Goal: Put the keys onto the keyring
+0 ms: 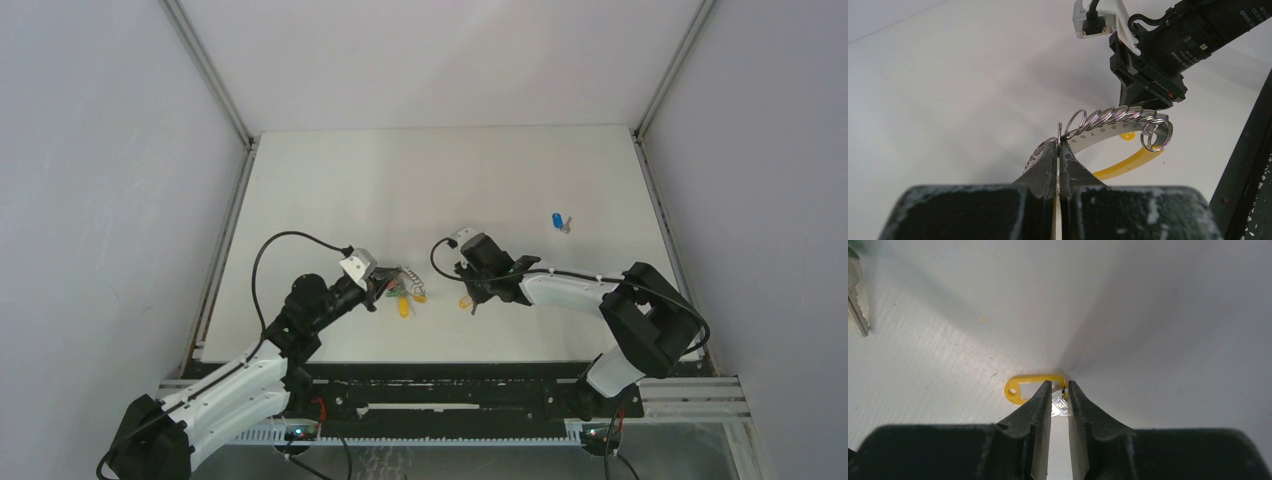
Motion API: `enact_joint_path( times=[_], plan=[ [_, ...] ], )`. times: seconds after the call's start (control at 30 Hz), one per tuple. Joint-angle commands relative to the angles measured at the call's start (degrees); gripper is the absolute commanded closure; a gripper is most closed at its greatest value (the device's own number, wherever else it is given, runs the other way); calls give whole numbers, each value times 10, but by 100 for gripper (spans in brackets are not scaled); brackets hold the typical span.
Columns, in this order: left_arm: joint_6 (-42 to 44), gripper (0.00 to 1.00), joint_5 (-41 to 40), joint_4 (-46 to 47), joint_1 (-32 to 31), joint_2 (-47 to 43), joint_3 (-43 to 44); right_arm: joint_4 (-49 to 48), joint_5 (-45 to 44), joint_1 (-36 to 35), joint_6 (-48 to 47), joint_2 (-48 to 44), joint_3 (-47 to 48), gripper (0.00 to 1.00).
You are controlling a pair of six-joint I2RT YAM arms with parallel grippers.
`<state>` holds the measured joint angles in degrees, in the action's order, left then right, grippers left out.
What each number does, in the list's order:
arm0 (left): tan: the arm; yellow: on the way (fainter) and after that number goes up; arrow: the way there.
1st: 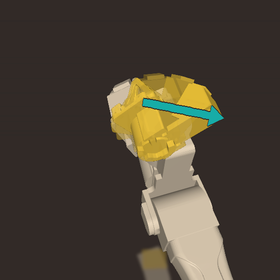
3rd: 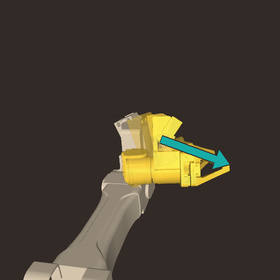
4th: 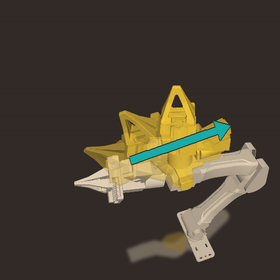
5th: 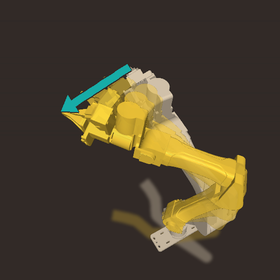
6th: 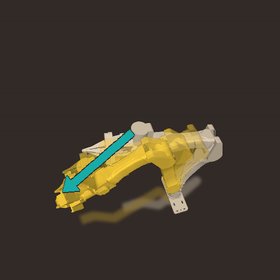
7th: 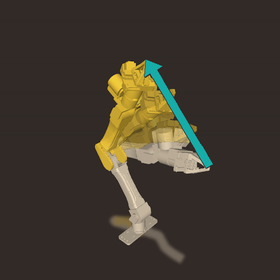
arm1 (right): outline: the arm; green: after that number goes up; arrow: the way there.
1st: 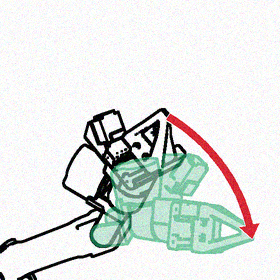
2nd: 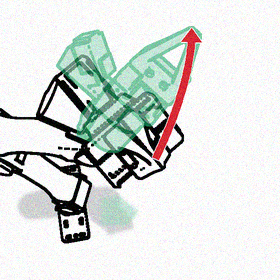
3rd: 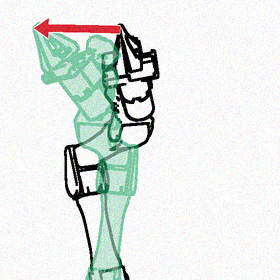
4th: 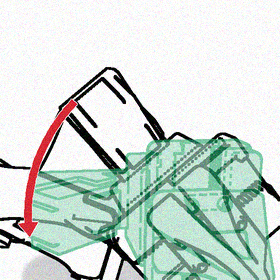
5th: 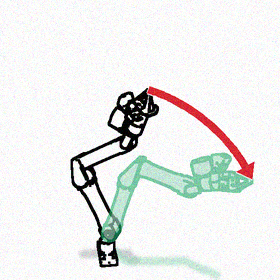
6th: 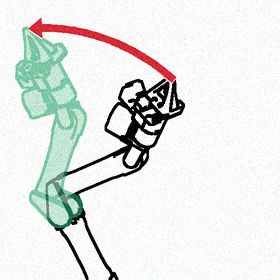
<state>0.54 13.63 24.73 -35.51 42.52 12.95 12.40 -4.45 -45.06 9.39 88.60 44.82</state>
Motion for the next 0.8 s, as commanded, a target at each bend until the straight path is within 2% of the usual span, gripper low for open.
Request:
enact_joint_path(
  times=[0.0, 0.43, 0.77],
  plan=[
    [-5, 100, -3, 39, -3, -10, 4, -9, -11, -7, 9, -1, 2, 83],
    [-5, 100, 0, 39, -3, -12, 3, 3, -23, -12, 11, 9, 2, 88],
    [-5, 100, 2, 40, -3, -9, 4, 21, -33, -17, 11, -16, 2, 85]
  ],
)
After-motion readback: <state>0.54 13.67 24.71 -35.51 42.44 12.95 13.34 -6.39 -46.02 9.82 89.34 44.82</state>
